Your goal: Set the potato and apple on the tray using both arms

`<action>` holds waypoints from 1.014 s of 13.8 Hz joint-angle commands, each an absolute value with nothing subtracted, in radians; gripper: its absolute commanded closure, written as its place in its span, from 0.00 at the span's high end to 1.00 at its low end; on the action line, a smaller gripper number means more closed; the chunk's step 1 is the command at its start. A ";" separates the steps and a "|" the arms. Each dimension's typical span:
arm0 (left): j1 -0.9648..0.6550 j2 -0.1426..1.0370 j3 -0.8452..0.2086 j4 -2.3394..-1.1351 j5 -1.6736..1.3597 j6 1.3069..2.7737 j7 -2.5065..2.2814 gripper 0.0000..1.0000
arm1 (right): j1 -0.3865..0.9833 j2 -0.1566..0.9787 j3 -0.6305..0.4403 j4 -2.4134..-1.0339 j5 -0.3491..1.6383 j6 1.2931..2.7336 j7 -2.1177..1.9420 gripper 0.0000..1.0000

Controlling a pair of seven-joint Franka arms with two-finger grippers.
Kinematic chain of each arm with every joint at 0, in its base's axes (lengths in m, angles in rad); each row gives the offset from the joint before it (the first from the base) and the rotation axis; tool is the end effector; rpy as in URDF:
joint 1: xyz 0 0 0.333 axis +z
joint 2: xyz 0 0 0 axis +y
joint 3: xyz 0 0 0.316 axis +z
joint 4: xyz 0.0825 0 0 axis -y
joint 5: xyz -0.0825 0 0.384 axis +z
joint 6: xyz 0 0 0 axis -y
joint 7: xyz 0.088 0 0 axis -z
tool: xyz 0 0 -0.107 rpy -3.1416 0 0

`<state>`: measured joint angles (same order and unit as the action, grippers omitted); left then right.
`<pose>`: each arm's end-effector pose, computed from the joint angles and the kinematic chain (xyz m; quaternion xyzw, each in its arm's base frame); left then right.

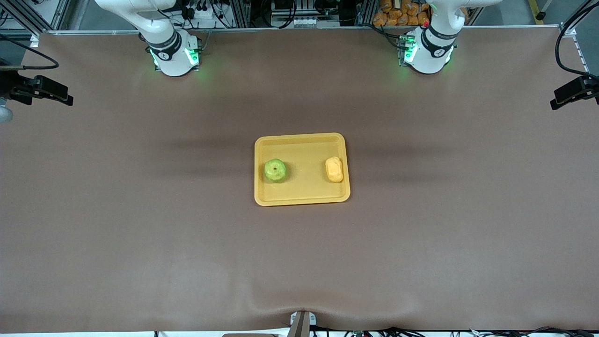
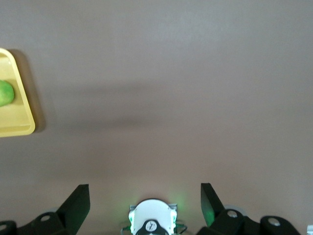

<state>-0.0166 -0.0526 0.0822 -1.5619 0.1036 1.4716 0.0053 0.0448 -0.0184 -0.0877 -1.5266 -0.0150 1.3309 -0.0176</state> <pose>0.5259 0.0478 0.6491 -0.9980 -0.0342 0.0207 0.0488 0.5219 -0.0248 0.6360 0.9960 -0.0137 -0.0887 0.0039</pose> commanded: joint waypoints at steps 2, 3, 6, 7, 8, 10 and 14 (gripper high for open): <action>-0.029 -0.083 0.091 -1.588 0.086 1.488 0.012 1.00 | 0.034 -0.028 -0.089 -1.598 -0.034 1.448 -0.014 1.00; -0.029 -0.081 0.091 -1.586 0.086 1.488 0.012 1.00 | 0.026 -0.029 -0.094 -1.615 -0.016 1.477 -0.023 1.00; -0.034 -0.077 0.091 -1.586 0.061 1.488 -0.026 1.00 | -0.006 -0.026 -0.094 -1.618 0.015 1.522 -0.101 1.00; -0.034 -0.077 0.091 -1.588 0.058 1.488 -0.037 1.00 | 0.000 -0.026 -0.092 -1.618 0.015 1.522 -0.103 1.00; -0.034 -0.077 0.091 -1.588 0.058 1.486 -0.043 1.00 | 0.002 -0.026 -0.091 -1.617 0.015 1.523 -0.104 1.00; -0.032 -0.077 0.091 -1.588 0.057 1.483 -0.061 1.00 | -0.002 -0.020 -0.091 -1.602 0.017 1.529 -0.101 1.00; -0.037 -0.078 0.081 -1.586 0.055 1.479 -0.104 1.00 | -0.003 -0.018 -0.089 -1.592 0.015 1.523 -0.107 1.00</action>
